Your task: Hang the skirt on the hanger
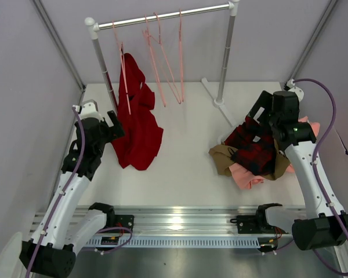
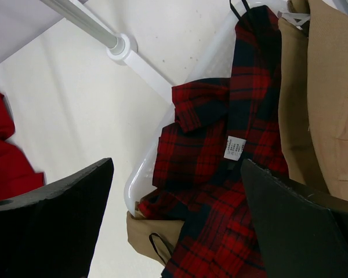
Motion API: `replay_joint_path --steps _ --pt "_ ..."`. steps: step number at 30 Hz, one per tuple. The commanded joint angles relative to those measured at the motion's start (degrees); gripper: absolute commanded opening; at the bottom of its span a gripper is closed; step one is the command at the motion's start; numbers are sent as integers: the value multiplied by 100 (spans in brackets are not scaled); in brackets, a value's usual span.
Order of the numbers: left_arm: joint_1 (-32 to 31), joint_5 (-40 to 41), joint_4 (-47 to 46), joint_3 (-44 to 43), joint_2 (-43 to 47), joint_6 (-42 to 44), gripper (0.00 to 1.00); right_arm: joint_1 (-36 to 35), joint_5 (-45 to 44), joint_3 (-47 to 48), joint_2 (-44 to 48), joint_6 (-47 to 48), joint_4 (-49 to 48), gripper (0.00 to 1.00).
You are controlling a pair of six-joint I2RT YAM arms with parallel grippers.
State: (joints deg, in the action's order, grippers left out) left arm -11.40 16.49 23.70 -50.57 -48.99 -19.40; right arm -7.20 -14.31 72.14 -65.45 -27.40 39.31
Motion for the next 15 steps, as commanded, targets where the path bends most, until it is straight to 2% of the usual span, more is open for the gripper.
replay_joint_path --steps 1,7,10,15 --pt "-12 -93 -208 -59 170 59 99 26 -81 239 164 -125 103 99" --pt "-82 -181 -226 -41 267 85 99 17 172 -225 296 -625 200 99" --pt "-143 -190 -226 -15 346 103 99 0 411 -760 436 -872 -255 99" --pt "-196 -129 -252 47 557 103 99 61 490 -1140 375 -890 -634 99"
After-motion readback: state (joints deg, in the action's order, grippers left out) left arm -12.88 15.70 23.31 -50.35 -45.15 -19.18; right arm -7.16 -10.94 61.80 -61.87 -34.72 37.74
